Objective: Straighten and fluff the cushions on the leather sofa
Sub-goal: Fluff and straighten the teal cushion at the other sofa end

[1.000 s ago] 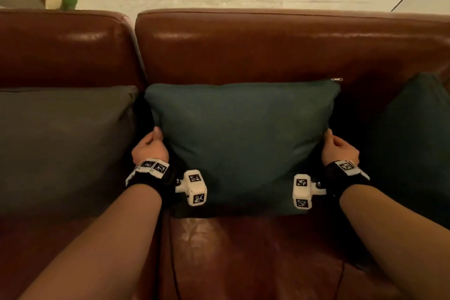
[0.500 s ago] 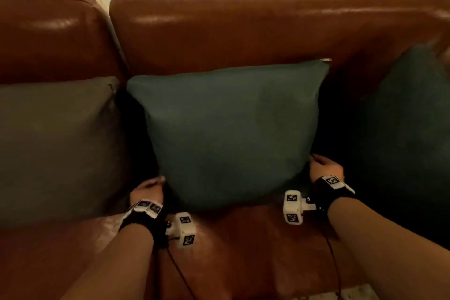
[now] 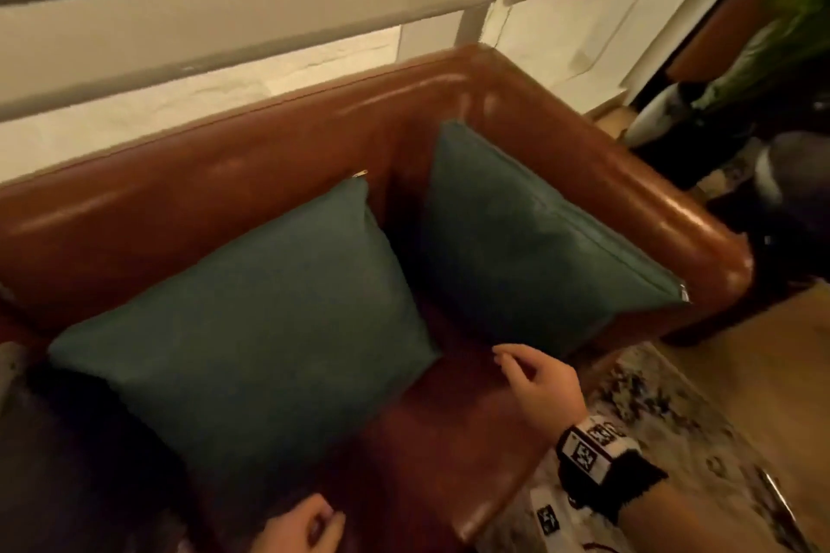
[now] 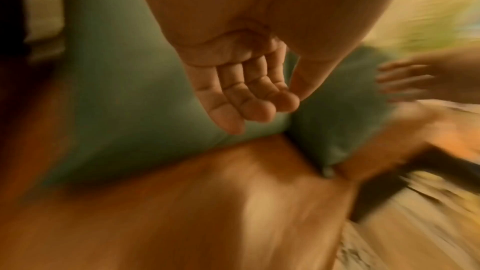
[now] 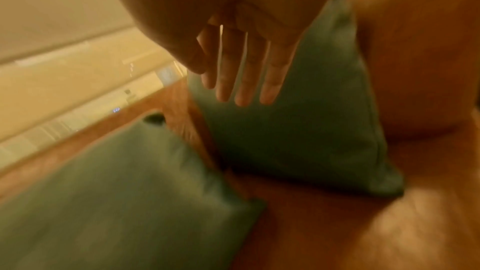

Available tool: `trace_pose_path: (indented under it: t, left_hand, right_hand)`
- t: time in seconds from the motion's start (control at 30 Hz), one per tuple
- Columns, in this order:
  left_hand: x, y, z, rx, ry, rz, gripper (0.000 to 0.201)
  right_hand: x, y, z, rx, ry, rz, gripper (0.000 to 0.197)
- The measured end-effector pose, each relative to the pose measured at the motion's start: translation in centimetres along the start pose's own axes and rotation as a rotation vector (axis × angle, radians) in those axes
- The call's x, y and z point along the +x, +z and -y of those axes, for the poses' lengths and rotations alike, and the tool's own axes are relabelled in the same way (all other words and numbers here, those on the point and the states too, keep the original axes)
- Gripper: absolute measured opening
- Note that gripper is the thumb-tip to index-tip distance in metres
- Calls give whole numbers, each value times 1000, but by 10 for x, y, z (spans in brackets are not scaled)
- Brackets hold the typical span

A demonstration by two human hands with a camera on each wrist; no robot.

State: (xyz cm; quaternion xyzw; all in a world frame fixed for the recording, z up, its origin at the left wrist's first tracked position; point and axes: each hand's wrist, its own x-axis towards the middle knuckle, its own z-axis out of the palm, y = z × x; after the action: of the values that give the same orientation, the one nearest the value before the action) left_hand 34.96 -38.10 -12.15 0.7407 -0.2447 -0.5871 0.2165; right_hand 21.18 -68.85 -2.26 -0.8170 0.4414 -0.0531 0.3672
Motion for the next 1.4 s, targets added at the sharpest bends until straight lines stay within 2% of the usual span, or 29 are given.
trace_pose_path:
  t: [0.03, 0.1, 0.2, 0.3, 0.33, 0.4, 0.47, 0.5, 0.6, 0.63, 0.67, 0.7, 0.77, 0.83, 0.9, 0.97, 1.0, 1.03, 1.07, 1.17, 1.27, 1.4]
  left_hand:
    - [-5, -6, -32, 155, 105, -92, 7]
    - [-9, -2, -92, 265, 225, -454, 13]
    - [12, -20, -194, 335, 593, -595, 32]
    - [56, -41, -304, 396, 816, -725, 41]
    - [70, -43, -336, 458, 842, -738, 43]
    - [107, -45, -386, 594, 769, -749, 46]
    - [146, -50, -417, 790, 702, -679, 48]
    - [165, -57, -421, 915, 717, -609, 49]
    - [208, -99, -414, 1267, 873, -420, 54]
    - [219, -118, -410, 1326, 885, -446, 57]
    - [226, -137, -406, 1349, 851, -528, 59]
    - [232, -153, -403, 1302, 770, -647, 61]
    - [234, -171, -399, 1031, 604, -836, 65]
    - [237, -169, -397, 666, 635, -892, 66]
    - [241, -164, -388, 329, 676, -985, 64]
    - [243, -168, -379, -14, 490, -1069, 57]
    - [243, -172, -376, -98, 360, -1018, 53]
    - [244, -174, -374, -94, 263, -946, 49]
    - [243, -177, -373, -75, 236, -901, 45]
    - [228, -175, -386, -84, 380, -935, 36]
    - [218, -175, -401, -65, 472, -945, 25]
    - [228, -169, -426, 67, 468, -896, 32]
  right_hand:
    - [-5, -20, 1, 12, -29, -91, 23]
    - [-5, -60, 4, -1, -87, -263, 21]
    - [21, -103, 11, -93, -165, -396, 27]
    - [67, -119, 14, -125, -176, -429, 36]
    - [84, -119, 12, -150, -165, -415, 40]
    - [115, -114, 2, -255, -123, -352, 47]
    - [134, -109, -17, -404, -105, -303, 51]
    - [139, -109, -30, -464, -113, -299, 53]
    - [140, -127, -74, -549, -72, -271, 58]
    - [138, -136, -90, -558, -36, -249, 59]
    - [137, -143, -105, -552, 1, -233, 61]
    - [137, -149, -117, -525, 24, -217, 63]
    - [139, -151, -132, -307, 24, -187, 66]
    - [138, -148, -137, 46, -18, -231, 66]
    - [129, -145, -137, 349, -26, -369, 71]
    - [112, -139, -134, 560, 4, -413, 76]
    - [105, -135, -133, 591, 13, -414, 74]
    - [100, -130, -132, 576, 26, -420, 68]
    - [98, -125, -132, 545, 46, -448, 62]
    - [103, -124, -124, 443, 117, -634, 49]
    - [103, -148, -118, 313, 186, -759, 28]
    - [103, -167, -124, 210, 299, -823, 31]
